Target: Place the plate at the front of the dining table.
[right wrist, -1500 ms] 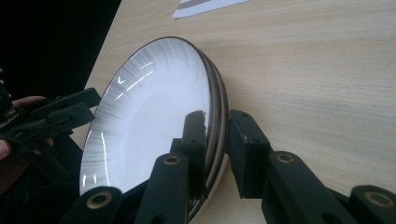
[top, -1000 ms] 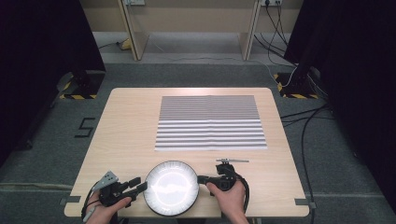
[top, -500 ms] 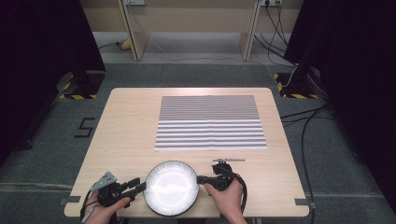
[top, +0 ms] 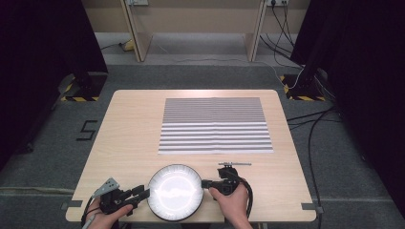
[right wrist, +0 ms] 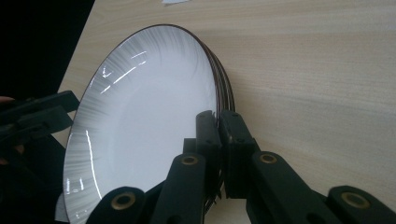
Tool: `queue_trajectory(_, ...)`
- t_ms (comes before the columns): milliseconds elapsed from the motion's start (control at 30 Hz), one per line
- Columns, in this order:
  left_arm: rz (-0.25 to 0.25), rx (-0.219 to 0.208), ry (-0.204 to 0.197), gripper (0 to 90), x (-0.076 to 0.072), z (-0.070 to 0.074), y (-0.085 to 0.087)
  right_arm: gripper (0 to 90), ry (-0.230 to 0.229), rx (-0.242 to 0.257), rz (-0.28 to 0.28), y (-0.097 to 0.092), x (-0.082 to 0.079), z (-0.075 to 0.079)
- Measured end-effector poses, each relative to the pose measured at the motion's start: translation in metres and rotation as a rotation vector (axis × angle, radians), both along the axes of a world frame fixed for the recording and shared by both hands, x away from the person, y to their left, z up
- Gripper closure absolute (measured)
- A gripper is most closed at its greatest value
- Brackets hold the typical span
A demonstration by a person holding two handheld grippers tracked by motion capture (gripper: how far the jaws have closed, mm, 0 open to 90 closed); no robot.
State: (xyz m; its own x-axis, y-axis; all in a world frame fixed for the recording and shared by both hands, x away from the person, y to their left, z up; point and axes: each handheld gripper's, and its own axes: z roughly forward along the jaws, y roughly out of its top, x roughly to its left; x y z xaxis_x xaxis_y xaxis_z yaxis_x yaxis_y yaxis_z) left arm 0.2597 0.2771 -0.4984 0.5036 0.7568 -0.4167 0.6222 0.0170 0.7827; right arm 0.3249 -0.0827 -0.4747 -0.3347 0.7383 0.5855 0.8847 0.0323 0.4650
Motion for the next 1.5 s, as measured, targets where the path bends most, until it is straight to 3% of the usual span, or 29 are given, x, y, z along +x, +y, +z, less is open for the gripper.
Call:
queue_trajectory(133, -0.006, -0.006, 0.011, 61.5, -0.001, -0.002, 0.000, 87.6, 0.056, 0.052, -0.013, -0.005, 0.004, -0.003)
queue_trajectory(267, -0.012, -0.031, 0.029, 61.6, 0.000, -0.004, -0.001, 87.6, 0.086, 0.063, -0.019, -0.005, 0.006, -0.003)
queue_trajectory(367, -0.009, -0.025, 0.028, 61.7, 0.000, -0.004, -0.001, 87.5, 0.103, 0.095, -0.026, -0.009, 0.007, -0.005)
queue_trajectory(400, -0.008, -0.027, 0.029, 61.7, 0.001, -0.004, -0.001, 87.5, 0.130, 0.144, -0.039, -0.012, 0.007, -0.009)
queue_trajectory(600, -0.012, -0.019, 0.042, 62.8, 0.001, -0.005, -0.003, 87.3, 0.185, 0.222, -0.051, -0.018, 0.005, -0.017)
queue_trajectory(1067, 0.011, -0.058, 0.054, 64.0, 0.003, -0.003, 0.001, 87.3, 0.118, 0.106, -0.024, -0.001, -0.004, -0.007)
queue_trajectory(1267, 0.020, -0.070, 0.058, 63.4, 0.004, -0.001, 0.005, 86.9, 0.133, 0.103, -0.020, 0.005, -0.002, -0.009)
queue_trajectory(1367, 0.025, -0.075, 0.053, 63.6, 0.003, -0.001, 0.007, 85.7, 0.108, 0.069, -0.009, 0.010, -0.002, -0.007)
queue_trajectory(1500, 0.039, -0.077, 0.057, 65.5, 0.001, 0.003, 0.011, 75.3, 0.110, 0.028, 0.031, 0.023, -0.001, -0.007)
